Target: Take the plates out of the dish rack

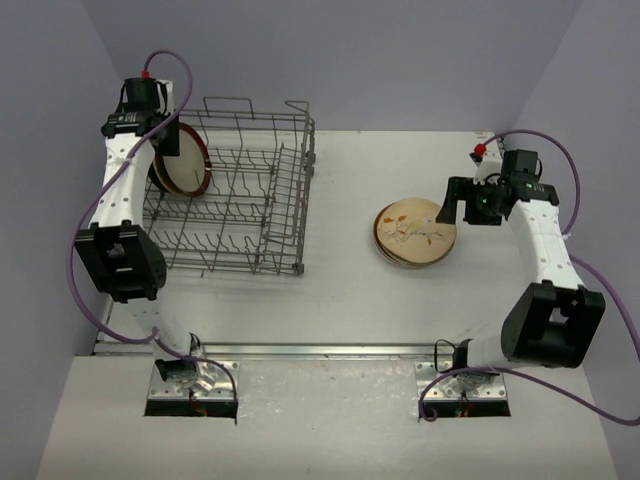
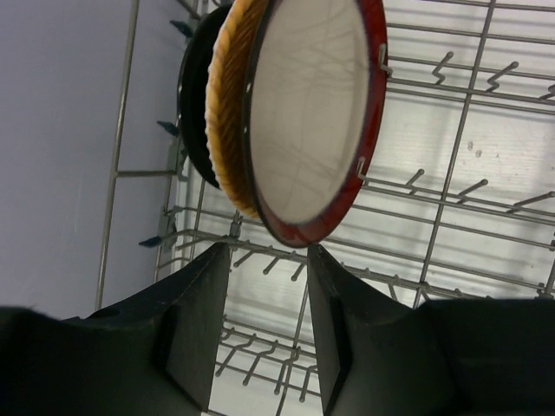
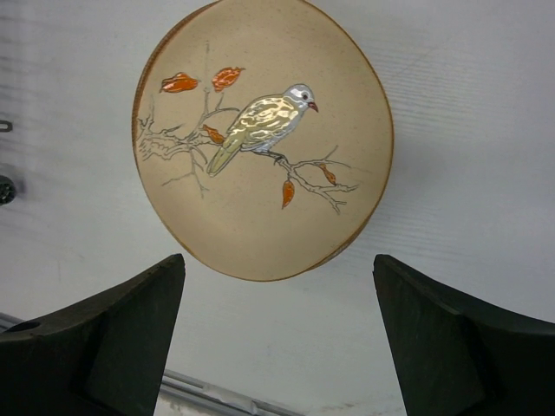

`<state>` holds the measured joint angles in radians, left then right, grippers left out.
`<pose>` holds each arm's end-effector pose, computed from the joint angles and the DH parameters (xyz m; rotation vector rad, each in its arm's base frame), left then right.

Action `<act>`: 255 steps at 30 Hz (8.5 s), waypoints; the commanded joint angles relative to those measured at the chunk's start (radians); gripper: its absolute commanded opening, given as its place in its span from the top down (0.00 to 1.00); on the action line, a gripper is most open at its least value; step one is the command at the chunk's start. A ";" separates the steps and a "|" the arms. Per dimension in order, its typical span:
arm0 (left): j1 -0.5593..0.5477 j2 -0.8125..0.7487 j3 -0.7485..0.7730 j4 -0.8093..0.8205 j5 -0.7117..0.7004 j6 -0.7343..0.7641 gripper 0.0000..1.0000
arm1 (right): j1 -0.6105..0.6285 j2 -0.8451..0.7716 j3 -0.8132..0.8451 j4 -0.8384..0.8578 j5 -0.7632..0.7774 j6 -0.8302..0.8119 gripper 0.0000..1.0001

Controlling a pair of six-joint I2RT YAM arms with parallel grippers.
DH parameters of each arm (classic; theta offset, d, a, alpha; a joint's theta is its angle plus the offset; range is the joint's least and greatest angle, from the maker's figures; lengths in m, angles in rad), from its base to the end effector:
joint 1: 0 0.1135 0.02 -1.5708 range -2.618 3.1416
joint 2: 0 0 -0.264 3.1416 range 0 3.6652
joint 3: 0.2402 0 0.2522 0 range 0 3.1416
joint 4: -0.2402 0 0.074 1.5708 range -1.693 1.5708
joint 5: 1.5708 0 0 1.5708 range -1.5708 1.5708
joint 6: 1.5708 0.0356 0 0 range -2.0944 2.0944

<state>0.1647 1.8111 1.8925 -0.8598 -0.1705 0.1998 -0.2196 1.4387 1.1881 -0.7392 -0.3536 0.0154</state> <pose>0.3934 0.0715 0.3730 -0.0430 2.3663 0.3781 0.2919 -0.0525 0.2828 0.1609 2.5049 0.3691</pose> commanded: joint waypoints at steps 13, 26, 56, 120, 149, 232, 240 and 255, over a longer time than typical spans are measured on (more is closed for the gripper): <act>-0.005 0.266 0.335 0.001 -0.112 0.026 0.68 | 0.042 -0.093 -0.053 0.070 -0.065 0.047 0.11; -0.007 0.293 0.267 0.050 -0.066 0.053 0.74 | 0.042 -0.080 -0.076 0.090 -0.076 0.052 0.11; -0.005 0.344 0.211 0.092 0.320 -0.035 0.67 | 0.042 -0.084 -0.081 0.095 -0.153 0.047 0.11; -0.111 -0.139 0.272 0.216 -0.017 -0.178 1.00 | 0.104 -0.035 0.053 0.212 -0.405 0.253 0.12; -0.148 -0.398 -0.315 0.499 1.165 -0.544 1.00 | 0.461 0.040 0.106 0.580 -0.665 0.560 0.10; -0.099 -0.279 -0.027 0.145 0.029 -0.182 0.00 | -0.053 0.096 0.119 0.048 0.163 0.036 0.01; 0.001 -0.104 0.036 0.179 -0.073 0.081 0.43 | -0.030 0.027 0.118 0.070 0.111 0.054 0.01; 0.131 0.244 0.267 0.007 0.312 0.163 0.55 | -0.003 -0.069 0.001 0.130 0.025 0.075 0.01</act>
<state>0.3085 2.0653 2.1319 -0.8736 0.0398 0.3279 -0.2256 1.3862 1.2113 -0.6522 -0.3050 0.0868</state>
